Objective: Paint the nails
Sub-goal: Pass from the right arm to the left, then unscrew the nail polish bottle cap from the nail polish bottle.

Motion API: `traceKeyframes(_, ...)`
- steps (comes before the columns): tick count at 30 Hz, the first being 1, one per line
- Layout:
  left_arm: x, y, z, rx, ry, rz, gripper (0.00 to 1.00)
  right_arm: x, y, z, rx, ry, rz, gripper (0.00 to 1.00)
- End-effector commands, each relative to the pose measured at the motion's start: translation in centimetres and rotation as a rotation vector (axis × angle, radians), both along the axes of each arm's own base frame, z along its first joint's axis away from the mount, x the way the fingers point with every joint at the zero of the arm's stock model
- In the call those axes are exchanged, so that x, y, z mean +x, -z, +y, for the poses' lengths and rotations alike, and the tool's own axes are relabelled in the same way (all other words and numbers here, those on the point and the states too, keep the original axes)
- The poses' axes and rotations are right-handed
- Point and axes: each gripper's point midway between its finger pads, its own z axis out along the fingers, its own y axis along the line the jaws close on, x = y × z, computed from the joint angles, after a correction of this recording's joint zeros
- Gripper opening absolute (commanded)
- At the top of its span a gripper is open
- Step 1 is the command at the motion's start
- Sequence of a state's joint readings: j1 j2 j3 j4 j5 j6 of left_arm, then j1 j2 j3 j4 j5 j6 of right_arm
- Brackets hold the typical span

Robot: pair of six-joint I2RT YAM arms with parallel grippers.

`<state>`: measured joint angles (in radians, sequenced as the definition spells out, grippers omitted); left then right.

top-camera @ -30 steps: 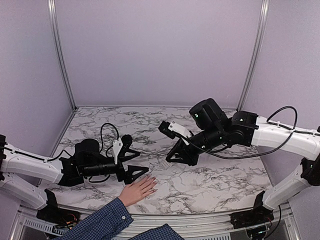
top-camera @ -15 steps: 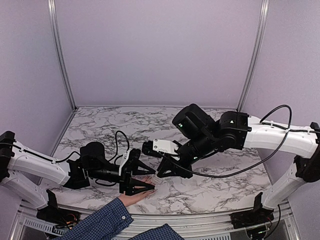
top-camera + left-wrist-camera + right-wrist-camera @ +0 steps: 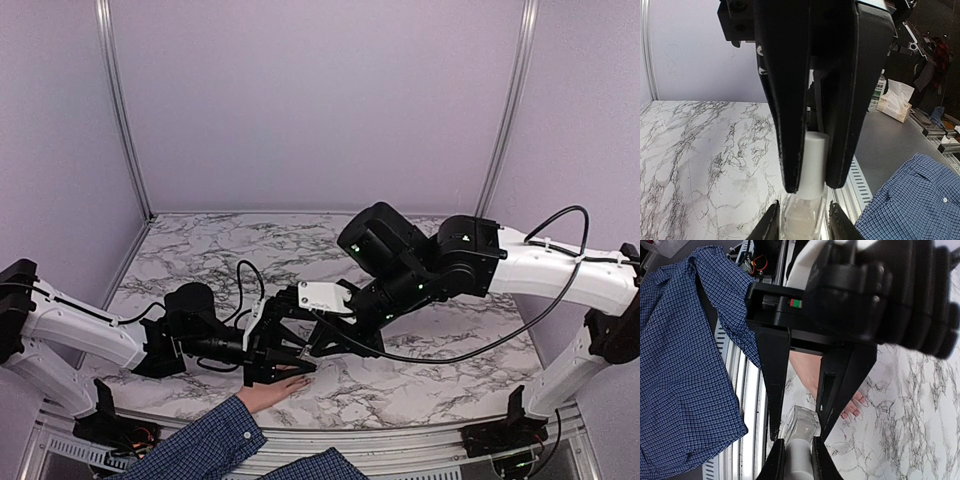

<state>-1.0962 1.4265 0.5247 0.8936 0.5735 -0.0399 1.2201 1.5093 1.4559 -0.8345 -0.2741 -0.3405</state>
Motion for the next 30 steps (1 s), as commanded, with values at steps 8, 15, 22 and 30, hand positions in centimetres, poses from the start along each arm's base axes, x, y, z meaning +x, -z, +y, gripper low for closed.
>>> traceKeyframes(8,-1.0,-2.0,-0.8,-0.068,0.055,-0.019,0.15,0.1,-1.9,0.2,0.027,-0.007,-0.054,0.0)
traceKeyframes(15,0.2,-3.1,-0.3,-0.118,-0.039,-0.011,0.0,0.6,-4.6,-0.3,0.156,0.053,-0.098,0.3)
traceKeyframes(22,2.2,-4.4,0.5,-0.174,-0.173,-0.021,0.0,2.1,-9.7,-1.6,0.407,0.203,-0.159,0.67)
traceKeyframes(30,6.1,-6.7,2.3,-0.267,-0.431,-0.028,0.0,6.5,-12.4,-4.3,0.686,0.596,-0.131,0.9)
